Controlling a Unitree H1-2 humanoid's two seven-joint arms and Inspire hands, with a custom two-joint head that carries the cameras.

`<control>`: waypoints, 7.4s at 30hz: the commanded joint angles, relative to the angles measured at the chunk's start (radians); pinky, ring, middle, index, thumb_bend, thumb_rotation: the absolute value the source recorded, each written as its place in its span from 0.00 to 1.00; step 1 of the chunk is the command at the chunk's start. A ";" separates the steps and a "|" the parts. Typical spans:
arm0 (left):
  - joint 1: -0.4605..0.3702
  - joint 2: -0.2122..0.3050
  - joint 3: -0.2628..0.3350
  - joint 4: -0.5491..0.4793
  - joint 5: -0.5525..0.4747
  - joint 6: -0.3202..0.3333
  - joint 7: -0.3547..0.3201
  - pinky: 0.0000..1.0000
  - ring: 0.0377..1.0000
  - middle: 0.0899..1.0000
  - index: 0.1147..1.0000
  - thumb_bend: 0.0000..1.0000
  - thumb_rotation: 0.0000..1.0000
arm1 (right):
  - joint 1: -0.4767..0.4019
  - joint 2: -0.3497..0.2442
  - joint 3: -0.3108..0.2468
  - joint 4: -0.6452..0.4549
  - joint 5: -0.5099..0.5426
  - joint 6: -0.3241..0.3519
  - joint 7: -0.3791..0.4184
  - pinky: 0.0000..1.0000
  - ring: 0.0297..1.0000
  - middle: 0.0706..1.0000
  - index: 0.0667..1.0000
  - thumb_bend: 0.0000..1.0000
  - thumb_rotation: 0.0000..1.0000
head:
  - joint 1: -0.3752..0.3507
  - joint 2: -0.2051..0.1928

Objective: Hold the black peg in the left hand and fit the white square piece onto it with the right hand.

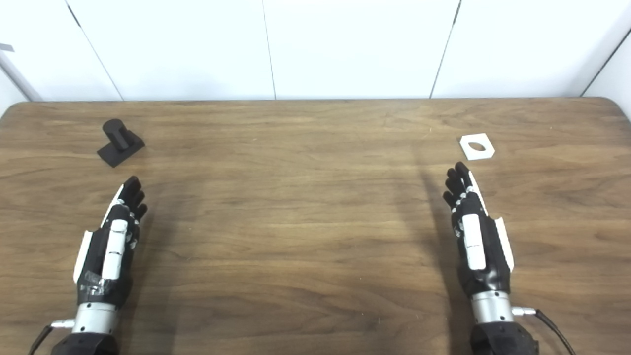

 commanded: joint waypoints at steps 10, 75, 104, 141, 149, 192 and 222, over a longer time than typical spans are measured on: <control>0.010 -0.003 0.001 0.002 -0.005 -0.022 0.004 1.00 1.00 0.99 0.97 0.51 0.83 | 0.061 0.010 0.001 0.022 0.011 -0.022 0.003 0.97 0.97 0.95 0.94 0.59 0.91 | 0.012 -0.001; -0.145 0.056 0.035 -0.258 0.439 0.277 0.155 0.95 0.92 0.88 0.87 0.78 0.34 | 0.063 -0.031 -0.044 0.058 0.050 -0.020 0.065 0.90 0.93 0.93 0.93 0.74 0.90 | 0.240 -0.126; -0.411 0.244 0.022 0.130 0.711 0.481 0.219 0.98 0.99 0.94 0.84 0.88 0.46 | 0.062 -0.026 -0.037 0.070 0.054 -0.042 0.076 0.95 0.95 0.95 0.95 0.66 0.93 | 0.245 -0.122; -0.661 0.395 -0.174 0.575 0.711 0.482 0.208 1.00 0.96 0.90 0.76 0.89 0.38 | 0.071 -0.016 -0.030 0.048 0.068 -0.033 0.074 0.96 0.96 0.95 0.94 0.65 0.89 | 0.217 -0.118; -0.675 0.400 -0.193 0.608 0.710 0.471 0.213 1.00 0.95 0.89 0.73 0.86 0.34 | 0.072 -0.015 -0.025 0.039 0.057 -0.035 0.072 0.95 0.96 0.95 0.94 0.64 0.89 | 0.214 -0.118; -0.669 0.417 -0.225 0.628 0.697 0.350 0.230 0.97 0.85 0.71 0.42 0.52 0.05 | 0.079 -0.001 -0.021 -0.009 0.033 -0.013 0.053 0.97 0.98 0.97 0.97 0.55 0.94 | 0.188 -0.103; -0.503 0.343 -0.308 0.053 0.712 0.387 -0.060 0.82 0.86 0.77 0.42 0.52 0.05 | 0.068 0.027 -0.004 0.003 0.010 0.007 0.021 0.95 0.96 0.95 0.94 0.51 0.88 | 0.107 -0.077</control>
